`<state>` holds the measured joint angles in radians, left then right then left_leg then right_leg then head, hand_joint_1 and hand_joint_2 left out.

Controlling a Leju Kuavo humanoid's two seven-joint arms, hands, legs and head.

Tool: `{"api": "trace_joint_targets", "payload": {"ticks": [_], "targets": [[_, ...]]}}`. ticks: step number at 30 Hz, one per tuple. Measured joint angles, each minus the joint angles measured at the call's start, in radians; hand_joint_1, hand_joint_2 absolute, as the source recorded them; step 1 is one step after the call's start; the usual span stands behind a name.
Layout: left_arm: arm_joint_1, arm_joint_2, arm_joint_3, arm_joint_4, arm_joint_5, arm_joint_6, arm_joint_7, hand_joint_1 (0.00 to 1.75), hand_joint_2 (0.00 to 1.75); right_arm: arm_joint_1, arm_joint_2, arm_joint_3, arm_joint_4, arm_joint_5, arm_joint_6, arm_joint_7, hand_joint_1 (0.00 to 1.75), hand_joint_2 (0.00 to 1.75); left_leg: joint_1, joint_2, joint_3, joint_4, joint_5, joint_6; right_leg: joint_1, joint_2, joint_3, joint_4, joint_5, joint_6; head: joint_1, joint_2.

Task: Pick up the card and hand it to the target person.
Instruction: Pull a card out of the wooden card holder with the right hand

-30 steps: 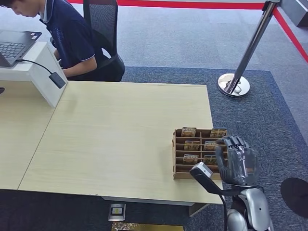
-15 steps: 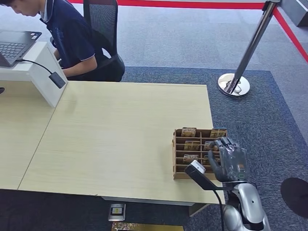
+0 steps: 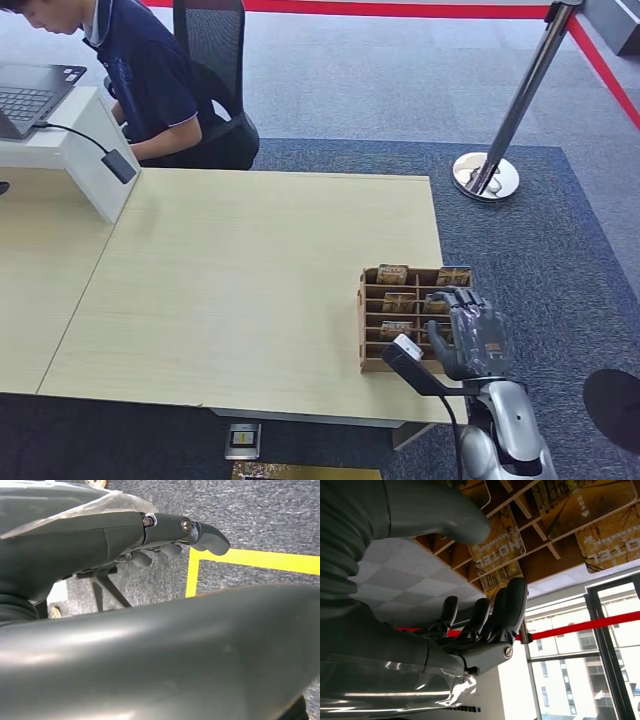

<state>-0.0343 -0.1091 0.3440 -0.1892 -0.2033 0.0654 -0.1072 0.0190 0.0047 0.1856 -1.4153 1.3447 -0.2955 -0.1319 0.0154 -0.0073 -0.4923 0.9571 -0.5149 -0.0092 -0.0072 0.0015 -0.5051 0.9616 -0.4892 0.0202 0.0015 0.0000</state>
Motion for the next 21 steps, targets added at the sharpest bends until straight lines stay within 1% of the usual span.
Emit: {"api": "trace_joint_targets", "payload": {"ticks": [6,10,13,18,21], "targets": [[0.0,0.0,0.003,0.0,-0.001,0.0,0.0,0.0,0.0,0.0,0.002,0.0,0.0,0.0,0.0,0.006,0.69,1.75,0.0,0.0,0.0,0.0,0.0,0.0,0.0,0.0,0.0,0.0,0.0,0.0,0.0,0.0],[0.0,0.0,0.004,0.0,-0.003,0.0,0.0,0.0,0.0,0.003,0.003,0.0,-0.001,0.0,0.002,0.011,0.66,1.75,0.0,0.0,0.0,0.0,0.0,0.0,0.0,0.0,0.0,0.0,0.0,0.0,0.0,0.0],[0.0,0.0,0.004,0.0,-0.004,0.0,0.0,0.0,0.0,0.004,0.003,0.0,-0.001,-0.002,0.006,0.014,0.59,1.75,0.0,0.0,0.0,0.0,0.0,0.0,0.0,0.0,0.0,0.0,0.0,0.0,0.0,0.0],[0.001,0.0,0.004,0.0,-0.012,0.0,0.0,0.0,0.0,0.01,0.006,0.0,-0.001,-0.005,0.014,0.015,0.65,1.75,0.0,0.0,0.0,0.0,0.0,0.0,0.0,0.0,0.0,0.0,0.0,0.0,0.0,0.0],[0.001,0.0,0.004,0.0,-0.016,0.0,0.0,0.0,0.0,0.017,0.008,-0.002,-0.001,-0.006,0.014,0.016,0.76,1.75,0.0,0.0,0.0,0.0,0.0,0.0,0.0,0.0,0.0,0.0,0.0,0.0,0.0,0.0]]}}
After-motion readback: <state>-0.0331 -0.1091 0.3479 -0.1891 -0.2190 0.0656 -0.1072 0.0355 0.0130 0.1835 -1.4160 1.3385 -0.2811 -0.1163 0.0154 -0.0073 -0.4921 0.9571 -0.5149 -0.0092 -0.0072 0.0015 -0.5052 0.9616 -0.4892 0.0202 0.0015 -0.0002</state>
